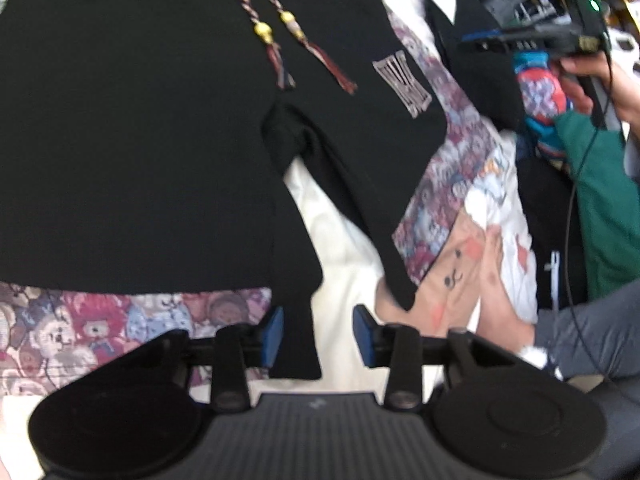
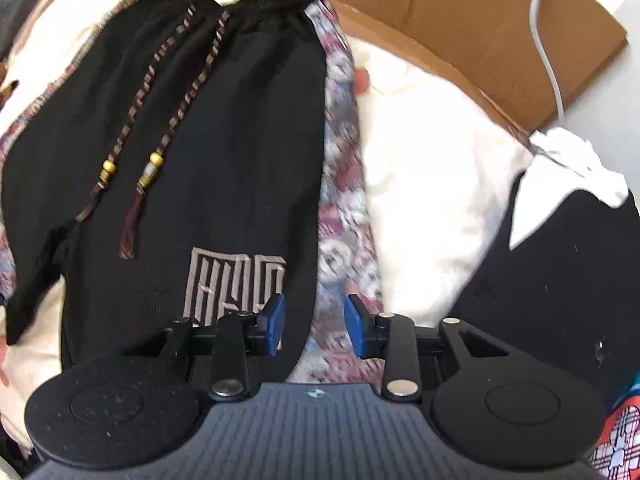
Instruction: Fold clothes
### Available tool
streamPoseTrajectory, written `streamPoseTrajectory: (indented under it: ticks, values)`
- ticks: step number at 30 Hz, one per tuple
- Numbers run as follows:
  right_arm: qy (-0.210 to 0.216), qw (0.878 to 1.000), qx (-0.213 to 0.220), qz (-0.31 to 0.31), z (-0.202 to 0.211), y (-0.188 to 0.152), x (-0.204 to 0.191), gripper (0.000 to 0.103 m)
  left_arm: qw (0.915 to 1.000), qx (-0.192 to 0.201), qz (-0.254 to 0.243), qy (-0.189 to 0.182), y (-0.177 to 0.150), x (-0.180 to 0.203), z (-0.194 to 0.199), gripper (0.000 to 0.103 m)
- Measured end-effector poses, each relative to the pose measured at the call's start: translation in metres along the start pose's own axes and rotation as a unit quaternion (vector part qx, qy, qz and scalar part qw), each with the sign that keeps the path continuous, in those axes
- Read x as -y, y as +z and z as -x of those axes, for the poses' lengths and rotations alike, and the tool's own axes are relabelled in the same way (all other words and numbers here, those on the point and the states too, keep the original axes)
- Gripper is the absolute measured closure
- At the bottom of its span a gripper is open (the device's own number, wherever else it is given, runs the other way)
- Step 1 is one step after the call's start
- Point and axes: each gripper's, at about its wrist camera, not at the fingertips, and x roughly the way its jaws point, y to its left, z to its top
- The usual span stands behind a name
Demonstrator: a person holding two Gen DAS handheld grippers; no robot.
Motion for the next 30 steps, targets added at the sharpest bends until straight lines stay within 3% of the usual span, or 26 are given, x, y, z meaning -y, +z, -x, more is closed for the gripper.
streamPoseTrajectory:
  ticks: [6, 10, 12, 15, 17, 20, 22, 27, 30]
  values:
    - [0.038, 0.999, 0.02, 0.027, 0.005, 0.014, -0.037, 0.066, 0.9971, 0.058, 0.045, 0.021, 0.01, -0.026, 0.026, 0.063]
    - [0.049, 0.998, 0.031, 0.035, 0.009, 0.021, -0.057, 0.066, 0.9897, 0.108, 0.085, 0.04, 0.01, -0.051, 0.053, 0.063]
    - [0.051, 0.997, 0.034, 0.041, 0.009, 0.022, -0.064, 0.066, 0.9835, 0.129, 0.112, 0.06, 0.007, -0.067, 0.067, 0.063]
    - [0.054, 0.997, 0.035, 0.047, 0.01, 0.025, -0.079, 0.066, 0.9669, 0.157, 0.169, 0.109, -0.001, -0.094, 0.085, 0.063]
    - [0.056, 0.997, 0.034, 0.05, 0.009, 0.027, -0.086, 0.066, 0.9528, 0.167, 0.218, 0.13, -0.009, -0.116, 0.097, 0.066]
    - [0.056, 0.996, 0.033, 0.058, 0.01, 0.028, -0.096, 0.066, 0.9389, 0.176, 0.257, 0.146, -0.019, -0.14, 0.113, 0.075]
    - [0.057, 0.996, 0.033, 0.062, 0.01, 0.029, -0.101, 0.066, 0.933, 0.178, 0.268, 0.162, -0.025, -0.152, 0.122, 0.081]
    - [0.057, 0.995, 0.028, 0.076, 0.009, 0.027, -0.112, 0.066, 0.9192, 0.184, 0.295, 0.185, -0.036, -0.174, 0.138, 0.082]
    - [0.054, 0.995, 0.022, 0.085, 0.008, 0.024, -0.118, 0.066, 0.9158, 0.18, 0.294, 0.206, -0.04, -0.184, 0.146, 0.081]
